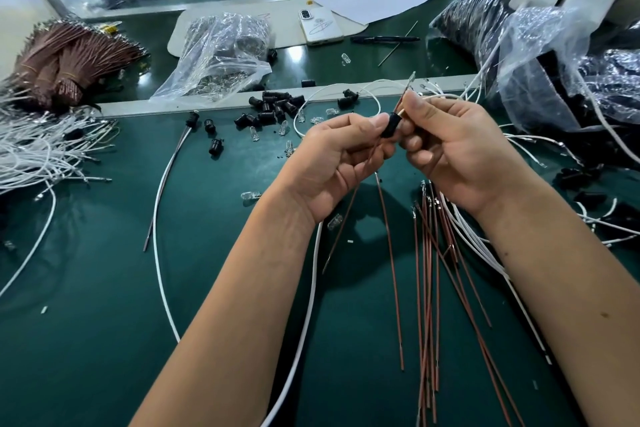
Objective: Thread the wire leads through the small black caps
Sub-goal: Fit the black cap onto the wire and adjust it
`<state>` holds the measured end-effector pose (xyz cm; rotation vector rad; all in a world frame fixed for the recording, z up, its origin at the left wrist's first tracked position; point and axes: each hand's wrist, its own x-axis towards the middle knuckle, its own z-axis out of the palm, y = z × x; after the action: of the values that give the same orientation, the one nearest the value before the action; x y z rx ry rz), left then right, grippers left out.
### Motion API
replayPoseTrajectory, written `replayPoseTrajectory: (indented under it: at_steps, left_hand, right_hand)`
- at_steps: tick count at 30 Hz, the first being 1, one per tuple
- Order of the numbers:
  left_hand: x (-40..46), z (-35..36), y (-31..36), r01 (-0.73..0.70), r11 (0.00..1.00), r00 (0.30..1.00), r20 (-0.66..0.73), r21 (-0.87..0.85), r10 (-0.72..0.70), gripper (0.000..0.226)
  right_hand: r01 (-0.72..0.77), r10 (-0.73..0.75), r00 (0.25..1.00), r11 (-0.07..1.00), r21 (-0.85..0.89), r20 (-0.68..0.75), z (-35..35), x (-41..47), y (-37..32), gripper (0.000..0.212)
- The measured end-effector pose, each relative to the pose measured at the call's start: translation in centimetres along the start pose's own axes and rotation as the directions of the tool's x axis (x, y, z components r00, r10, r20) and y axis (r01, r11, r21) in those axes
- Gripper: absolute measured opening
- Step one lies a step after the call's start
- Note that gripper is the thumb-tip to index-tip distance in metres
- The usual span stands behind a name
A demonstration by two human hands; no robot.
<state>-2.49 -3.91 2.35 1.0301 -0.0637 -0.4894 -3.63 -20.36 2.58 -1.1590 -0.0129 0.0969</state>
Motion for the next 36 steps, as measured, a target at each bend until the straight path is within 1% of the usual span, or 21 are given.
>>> replayPoseTrajectory:
  at_steps: [3,8,11,17,21,24,28,32,34,36]
  left_hand:
    - [-0.06,-0.08,-0.05,-0.021,1.000,1.000,0.002,0.006,0.021,0.017]
    - [-0.06,-0.15,-0.22,-0.066,0.997,0.998,-0.008,0.036,0.066,0.017]
    - [-0.04,-0.10,-0.14,-0.071,0.996,0.997,-0.040,0.044,0.073,0.015]
    - [-0.06,-0.27,-0.16,-0.077,0.991,0.996,-0.042,0.108,0.082,0.014]
    - [-0.10,-0.37,-0.07,-0.098,0.985,0.992,-0.071,0.140,0.109,0.013]
    - [-0.06,-0.40,-0.16,-0.119,0.972,0.987,-0.087,0.204,0.139,0.014]
    - [-0.19,-0.21,-0.29,-0.139,0.964,0.982,-0.093,0.227,0.164,0.016]
    - [-0.06,-0.07,-0.30,-0.119,0.975,0.983,-0.114,0.189,0.143,0.015]
    - [0.03,-0.09,-0.15,-0.080,0.987,0.987,-0.128,0.137,0.098,0.021]
    - [0.01,-0.06,-0.15,-0.041,0.993,0.993,-0.107,0.115,0.053,0.026]
  right_hand:
    - [0.006,-0.006,1.000,1.000,-0.020,0.009,-0.02,0.03,0.09,0.021]
    - [0.071,-0.075,0.997,0.989,-0.130,-0.026,-0.05,0.07,0.28,0.023]
    - [0.080,-0.084,0.996,0.988,-0.130,-0.026,-0.22,0.10,0.24,0.021]
    - [0.118,-0.125,0.992,0.977,-0.179,-0.028,-0.16,0.16,0.34,0.021]
    - [0.142,-0.155,0.987,0.966,-0.215,-0.043,-0.04,0.09,0.43,0.019]
    - [0.162,-0.183,0.982,0.952,-0.258,-0.056,-0.08,0.07,0.48,0.019]
    - [0.183,-0.209,0.975,0.950,-0.254,-0.078,0.13,0.07,0.62,0.018]
    - [0.162,-0.191,0.977,0.955,-0.248,-0.099,0.09,0.11,0.60,0.018]
    - [0.146,-0.178,0.978,0.956,-0.253,-0.111,0.08,0.14,0.59,0.020]
    - [0.138,-0.170,0.979,0.957,-0.254,-0.111,0.12,0.14,0.60,0.021]
